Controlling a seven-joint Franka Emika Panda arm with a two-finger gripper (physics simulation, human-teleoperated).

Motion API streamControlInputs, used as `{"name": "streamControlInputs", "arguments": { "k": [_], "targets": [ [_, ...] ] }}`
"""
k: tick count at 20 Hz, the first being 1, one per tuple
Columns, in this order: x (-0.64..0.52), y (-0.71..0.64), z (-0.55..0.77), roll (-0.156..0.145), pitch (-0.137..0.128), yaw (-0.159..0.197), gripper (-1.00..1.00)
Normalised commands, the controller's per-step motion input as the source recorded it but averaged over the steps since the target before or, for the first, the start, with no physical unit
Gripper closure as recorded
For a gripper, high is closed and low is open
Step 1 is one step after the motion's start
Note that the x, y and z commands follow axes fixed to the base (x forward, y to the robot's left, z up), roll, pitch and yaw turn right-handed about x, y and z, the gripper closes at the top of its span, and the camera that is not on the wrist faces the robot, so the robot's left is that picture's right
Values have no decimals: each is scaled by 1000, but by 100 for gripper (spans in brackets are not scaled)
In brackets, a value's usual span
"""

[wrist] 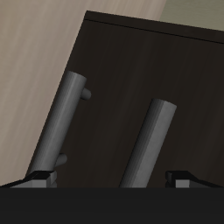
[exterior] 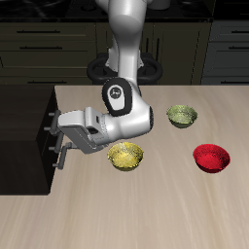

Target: Open the middle drawer of the wooden cabinet

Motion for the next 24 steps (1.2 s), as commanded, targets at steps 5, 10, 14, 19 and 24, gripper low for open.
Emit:
{"name": "streamControlInputs", "arguments": {
  "k": [5,10,14,19,24],
  "targets": [
    [-58,-18,-11,-13,11,3,-100],
    [-65,-187,-68,-47,12,11,-100],
    [34,-91,-44,-1,2,10,-100],
    [-4,-5,50,22,-15,-4,100],
    [24,46,10,14,-2,-11,100]
  ]
}}
